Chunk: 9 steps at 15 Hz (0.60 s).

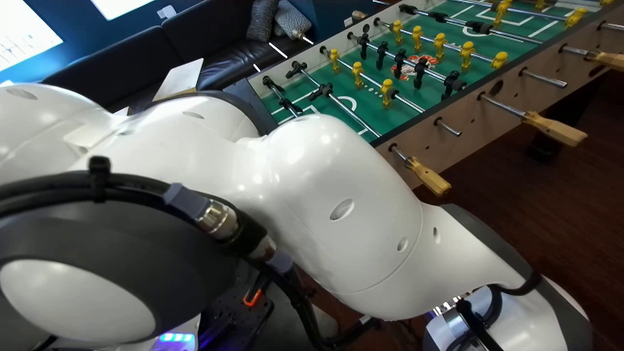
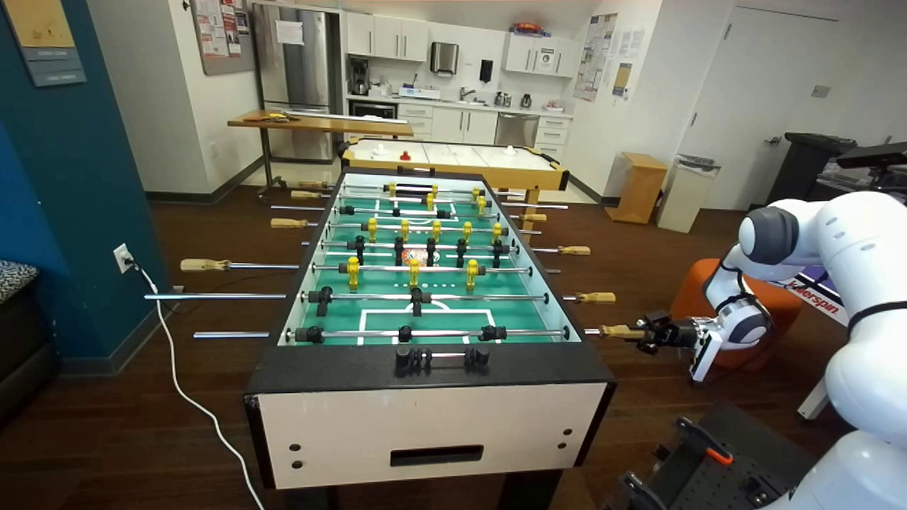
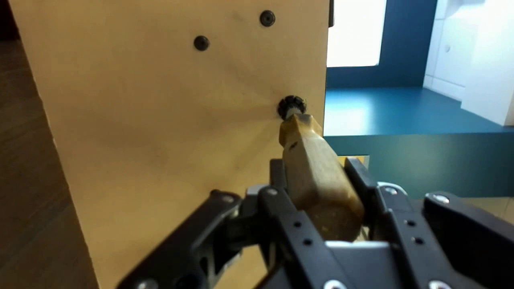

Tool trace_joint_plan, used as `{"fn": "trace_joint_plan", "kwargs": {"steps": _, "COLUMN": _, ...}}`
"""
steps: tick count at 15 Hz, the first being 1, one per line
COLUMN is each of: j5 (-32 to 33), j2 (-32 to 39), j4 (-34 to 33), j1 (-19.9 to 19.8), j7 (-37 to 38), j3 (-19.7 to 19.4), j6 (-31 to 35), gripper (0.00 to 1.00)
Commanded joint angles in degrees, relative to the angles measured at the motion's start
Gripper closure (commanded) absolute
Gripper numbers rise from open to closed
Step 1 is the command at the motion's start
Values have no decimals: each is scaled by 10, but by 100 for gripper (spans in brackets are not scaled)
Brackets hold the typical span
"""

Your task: Twist the first rod of the foosball table

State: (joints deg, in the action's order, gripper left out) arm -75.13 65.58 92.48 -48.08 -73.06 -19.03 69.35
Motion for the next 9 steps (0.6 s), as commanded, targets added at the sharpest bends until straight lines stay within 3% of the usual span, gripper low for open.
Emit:
{"fn": "trace_joint_plan", "kwargs": {"steps": 1, "j5": 5, "j2": -1, "j4": -1, "j1": -9, "j7": -15, "j3": 10, "j6": 6, "gripper": 59}}
{"fn": "trace_joint_plan", "kwargs": {"steps": 4, "j5": 4, "j2": -1, "j4": 0, "j1": -10, "j7": -30, "j3": 10, "j6": 6, "gripper": 59}}
{"fn": "trace_joint_plan", "kwargs": {"steps": 5, "j5": 4, "j2": -1, "j4": 0, "j1": -10, "j7": -30, "j3": 10, "j6": 6, "gripper": 84}}
{"fn": "trace_joint_plan", "kwargs": {"steps": 9, "j5": 2, "j2": -18, "j4": 16, "j1": -7, "j7": -174, "j3": 7, "j6": 30, "gripper": 84}}
